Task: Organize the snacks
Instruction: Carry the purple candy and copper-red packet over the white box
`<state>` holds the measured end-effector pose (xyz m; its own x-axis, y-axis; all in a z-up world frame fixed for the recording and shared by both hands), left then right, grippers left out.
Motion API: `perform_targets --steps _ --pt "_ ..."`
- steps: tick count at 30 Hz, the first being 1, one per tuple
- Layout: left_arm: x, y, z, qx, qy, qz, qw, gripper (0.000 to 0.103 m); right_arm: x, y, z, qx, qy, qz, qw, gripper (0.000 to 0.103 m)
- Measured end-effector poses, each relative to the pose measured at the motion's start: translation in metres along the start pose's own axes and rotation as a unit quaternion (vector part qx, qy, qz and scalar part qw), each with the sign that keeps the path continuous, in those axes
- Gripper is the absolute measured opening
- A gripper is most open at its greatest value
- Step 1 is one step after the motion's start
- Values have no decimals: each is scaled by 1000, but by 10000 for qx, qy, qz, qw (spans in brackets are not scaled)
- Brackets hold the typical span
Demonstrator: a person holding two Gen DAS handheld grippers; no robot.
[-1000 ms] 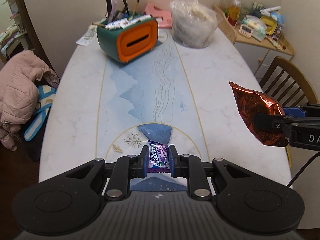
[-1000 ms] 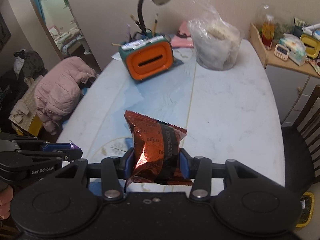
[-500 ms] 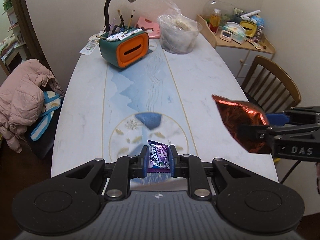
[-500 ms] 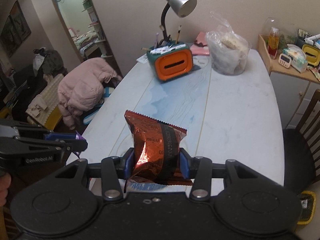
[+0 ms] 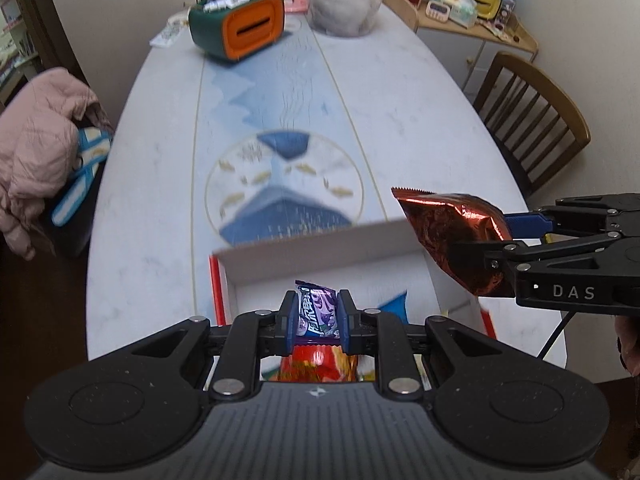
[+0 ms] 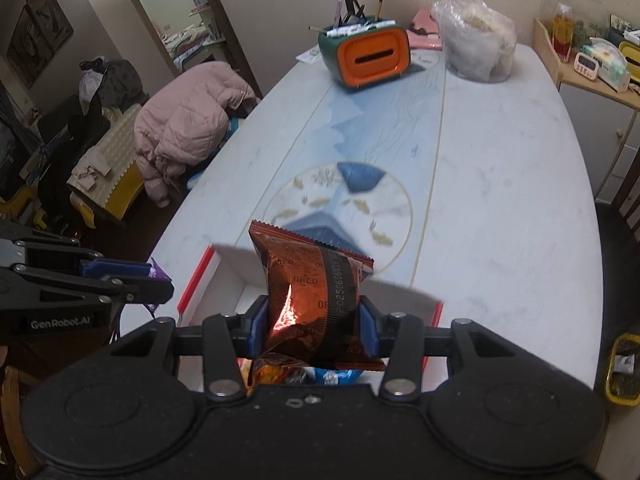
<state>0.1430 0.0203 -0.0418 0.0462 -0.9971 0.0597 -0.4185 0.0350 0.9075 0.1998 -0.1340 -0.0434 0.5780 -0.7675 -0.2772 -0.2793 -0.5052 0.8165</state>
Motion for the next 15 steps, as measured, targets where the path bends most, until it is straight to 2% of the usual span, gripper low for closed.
perform_targets --steps 7,15 --pt "-4 -30 34 -298 104 -27 9995 20 -3 -20 31 -190 68 233 9995 45" --pt "0 -61 56 -429 90 -70 9990 20 -1 -46 59 -301 152 517 9981 45"
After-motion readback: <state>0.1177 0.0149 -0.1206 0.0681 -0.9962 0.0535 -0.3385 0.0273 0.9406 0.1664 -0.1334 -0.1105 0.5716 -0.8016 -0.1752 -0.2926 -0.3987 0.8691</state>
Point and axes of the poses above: each gripper's, at about its wrist camera, not at the fingertips, and y roughly against the way its jaws point, x to its right, z to its underside, the point moved 7 cm from there along -y, roughly the way its jaws point
